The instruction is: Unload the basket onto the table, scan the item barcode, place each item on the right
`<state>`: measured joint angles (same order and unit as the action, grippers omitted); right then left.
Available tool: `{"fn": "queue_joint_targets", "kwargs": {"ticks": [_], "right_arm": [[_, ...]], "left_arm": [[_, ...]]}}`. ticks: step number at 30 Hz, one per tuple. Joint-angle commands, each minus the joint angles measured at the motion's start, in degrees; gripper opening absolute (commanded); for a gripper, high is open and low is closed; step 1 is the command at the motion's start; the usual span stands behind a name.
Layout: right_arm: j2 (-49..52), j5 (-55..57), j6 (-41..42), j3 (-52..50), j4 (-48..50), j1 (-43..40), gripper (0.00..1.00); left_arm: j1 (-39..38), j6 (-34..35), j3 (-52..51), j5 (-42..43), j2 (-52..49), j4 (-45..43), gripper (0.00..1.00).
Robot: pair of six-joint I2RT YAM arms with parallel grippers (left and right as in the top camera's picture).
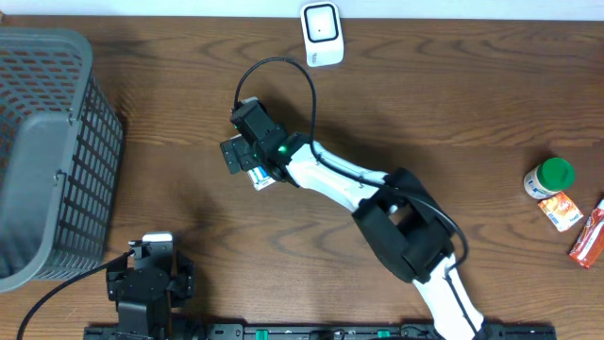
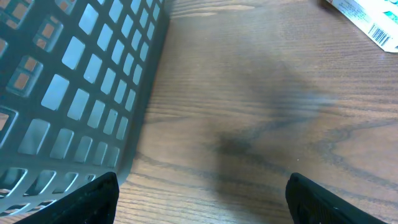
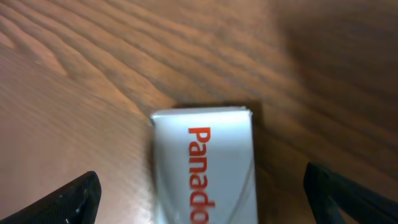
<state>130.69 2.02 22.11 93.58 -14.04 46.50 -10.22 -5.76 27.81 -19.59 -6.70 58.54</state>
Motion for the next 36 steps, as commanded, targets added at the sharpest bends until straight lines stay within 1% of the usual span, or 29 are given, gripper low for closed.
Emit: {"fn": "queue_joint_targets", "kwargs": {"ticks": [1, 6, 7, 9, 11, 12, 14, 18, 20, 22, 25, 31, 36], "right_arm": [[3.4, -2.4, 0.1, 0.0, 0.7, 0.9, 0.99], [4.7, -1.6, 0.1, 0.0, -0.7, 1.7, 0.98], [4.7, -0.7, 0.1, 0.0, -1.4, 1.7, 0.95], [4.7, 0.3, 0.1, 0.0, -2.8, 1.7, 0.86], [4.7, 0.5, 0.1, 0.0, -3.9, 1.5, 0.85], [4.7, 0.5, 0.1, 0.0, -4.3, 1.4, 0.82], [4.7, 0.5, 0.1, 0.0, -5.1, 1.1, 0.76], [4.6, 0.5, 0.1, 0.4, -6.7, 0.4, 0.59], [4.6, 0.5, 0.1, 1.1, -8.5, 0.1, 0.54], [4.6, 1.0, 0.1, 2.7, -11.8, -0.3, 0.47], [4.6, 2.4, 0.1, 5.6, -17.0, -1.0, 0.43], [4.6, 7.4, 0.1, 14.0, -33.5, -3.0, 0.44], [4.6, 9.1, 0.1, 19.0, -47.5, -5.2, 0.41]], "left_arm": [[0.2, 0.5, 0.5, -0.2, 0.1, 0.1, 0.86], [0.2, 0.5, 0.5, -0.2, 0.1, 0.1, 0.86], [0.2, 0.5, 0.5, -0.2, 0.1, 0.1, 0.86], [0.2, 0.5, 0.5, -0.2, 0.1, 0.1, 0.86], [0.2, 0.5, 0.5, -0.2, 0.1, 0.1, 0.86], [0.2, 0.5, 0.5, -0.2, 0.1, 0.1, 0.86], [0.2, 0.5, 0.5, -0.2, 0.1, 0.1, 0.86], [0.2, 0.5, 0.5, -0.2, 0.1, 0.1, 0.86], [0.2, 0.5, 0.5, -0.2, 0.1, 0.1, 0.86], [0.2, 0.5, 0.5, -0.2, 0.1, 0.1, 0.86], [0.2, 0.5, 0.5, -0.2, 0.1, 0.1, 0.86], [0.2, 0.5, 0.5, -0.2, 0.1, 0.1, 0.86], [0.2, 0.5, 0.5, -0.2, 0.1, 0.1, 0.86]]}}
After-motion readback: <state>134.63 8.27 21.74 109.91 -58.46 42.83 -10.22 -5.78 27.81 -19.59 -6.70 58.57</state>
